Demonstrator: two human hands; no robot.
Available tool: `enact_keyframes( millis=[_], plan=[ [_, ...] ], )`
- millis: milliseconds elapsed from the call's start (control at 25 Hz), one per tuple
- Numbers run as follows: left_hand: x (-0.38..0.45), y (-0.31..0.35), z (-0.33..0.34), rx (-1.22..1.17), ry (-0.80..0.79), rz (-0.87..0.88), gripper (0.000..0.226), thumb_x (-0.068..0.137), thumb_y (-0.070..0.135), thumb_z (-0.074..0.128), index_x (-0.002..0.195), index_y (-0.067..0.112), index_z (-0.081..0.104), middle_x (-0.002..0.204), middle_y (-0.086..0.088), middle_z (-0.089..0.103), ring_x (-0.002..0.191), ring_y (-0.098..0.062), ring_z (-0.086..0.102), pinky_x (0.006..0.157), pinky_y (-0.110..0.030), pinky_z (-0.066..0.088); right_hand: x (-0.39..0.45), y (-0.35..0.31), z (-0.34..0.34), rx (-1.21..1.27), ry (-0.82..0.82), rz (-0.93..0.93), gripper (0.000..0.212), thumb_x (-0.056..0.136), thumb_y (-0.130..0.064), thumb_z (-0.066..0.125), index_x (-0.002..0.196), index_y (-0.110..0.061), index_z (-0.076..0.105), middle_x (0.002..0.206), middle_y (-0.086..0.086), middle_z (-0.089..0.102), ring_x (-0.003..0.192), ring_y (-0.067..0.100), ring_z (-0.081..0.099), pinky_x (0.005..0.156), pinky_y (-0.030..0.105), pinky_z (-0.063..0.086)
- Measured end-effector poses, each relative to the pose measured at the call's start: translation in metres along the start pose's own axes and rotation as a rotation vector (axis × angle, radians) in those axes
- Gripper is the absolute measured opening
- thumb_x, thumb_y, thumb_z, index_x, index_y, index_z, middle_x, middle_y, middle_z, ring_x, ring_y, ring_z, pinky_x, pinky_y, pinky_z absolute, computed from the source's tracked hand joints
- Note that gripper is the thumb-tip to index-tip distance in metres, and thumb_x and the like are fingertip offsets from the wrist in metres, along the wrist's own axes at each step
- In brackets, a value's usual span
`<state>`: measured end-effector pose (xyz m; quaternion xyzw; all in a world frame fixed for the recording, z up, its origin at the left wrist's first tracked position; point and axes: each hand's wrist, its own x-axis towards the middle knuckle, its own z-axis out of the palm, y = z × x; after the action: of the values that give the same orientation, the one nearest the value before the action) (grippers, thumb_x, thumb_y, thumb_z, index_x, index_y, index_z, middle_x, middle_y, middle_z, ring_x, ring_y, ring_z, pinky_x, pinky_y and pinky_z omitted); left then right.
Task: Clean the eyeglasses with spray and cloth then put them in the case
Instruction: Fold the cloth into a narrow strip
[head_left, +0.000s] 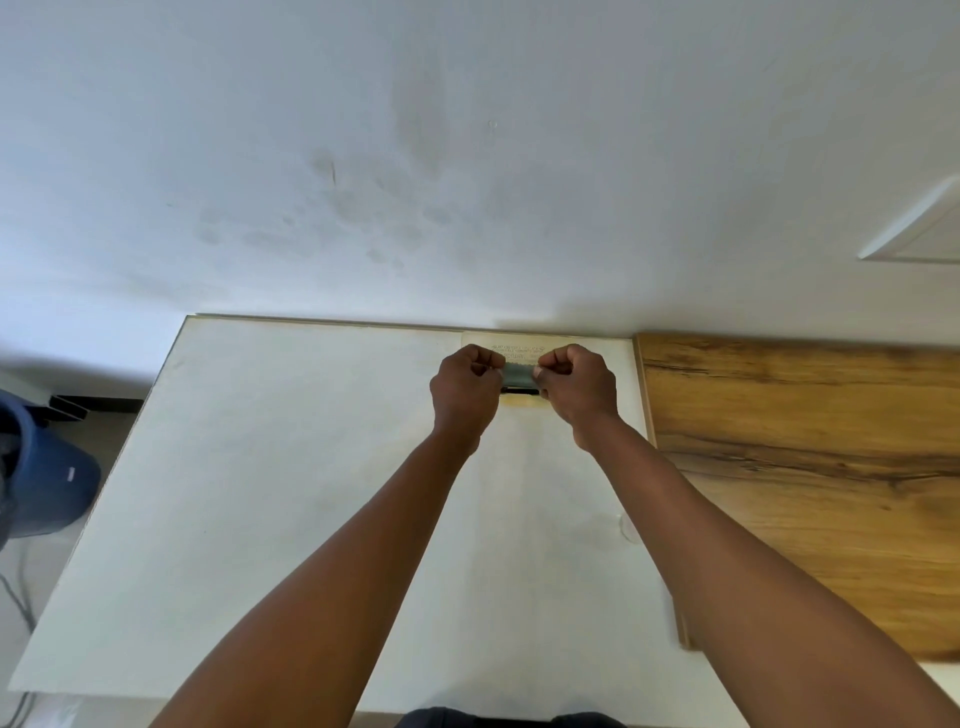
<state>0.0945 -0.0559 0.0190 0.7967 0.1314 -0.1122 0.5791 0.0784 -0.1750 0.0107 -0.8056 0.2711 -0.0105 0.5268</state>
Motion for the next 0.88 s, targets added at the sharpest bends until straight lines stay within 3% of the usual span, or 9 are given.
enact_keyframes(
  millis=[120,280,440,640,880],
  plan=[
    [0.009,0.003,0.003,0.086,0.001,0.049,0.022,0.077,-0.002,0.053,0.08,0.016,0.066,0.073,0.005,0.061,0.07,-0.014,0.056,0.054,-0.014,0.043,0.005,-0.001,0.003,-0.071,0.014,-0.037,0.018,0.082,0.003,0.055,0.091,-0.007,0.067,0.097,0.011,0.069,0.093,0.026,0.063,0.087,0.038,0.053],
    [0.013,-0.003,0.009,0.159,0.014,0.086,0.02,0.08,-0.002,0.054,0.086,0.01,0.068,0.082,-0.004,0.066,0.075,-0.016,0.057,0.065,-0.019,0.044,0.006,0.003,0.006,-0.172,0.057,-0.103,0.022,0.084,0.004,0.052,0.096,-0.003,0.068,0.101,0.013,0.07,0.096,0.025,0.062,0.084,0.027,0.048],
    [0.013,-0.012,0.013,0.214,0.059,0.118,0.018,0.083,0.001,0.055,0.096,0.007,0.065,0.088,-0.009,0.067,0.074,-0.015,0.054,0.062,-0.011,0.037,0.002,0.009,0.011,-0.204,0.102,-0.131,0.021,0.086,0.002,0.052,0.1,-0.002,0.067,0.104,0.013,0.069,0.099,0.025,0.062,0.086,0.026,0.047],
    [0.01,-0.019,0.015,0.23,0.059,0.077,0.015,0.084,0.005,0.056,0.097,0.008,0.061,0.086,-0.01,0.065,0.07,-0.019,0.056,0.057,-0.018,0.041,-0.002,0.018,0.015,-0.242,0.105,-0.145,0.021,0.086,0.003,0.051,0.1,-0.001,0.067,0.105,0.015,0.069,0.1,0.026,0.061,0.085,0.026,0.046],
    [0.005,-0.028,0.015,0.276,0.062,0.078,0.017,0.079,-0.001,0.053,0.091,0.004,0.063,0.084,-0.013,0.067,0.073,-0.019,0.052,0.063,-0.022,0.039,-0.003,0.028,0.016,-0.306,0.086,-0.163,0.023,0.085,0.005,0.05,0.099,-0.002,0.068,0.104,0.018,0.066,0.098,0.027,0.06,0.083,0.026,0.045]
  ],
)
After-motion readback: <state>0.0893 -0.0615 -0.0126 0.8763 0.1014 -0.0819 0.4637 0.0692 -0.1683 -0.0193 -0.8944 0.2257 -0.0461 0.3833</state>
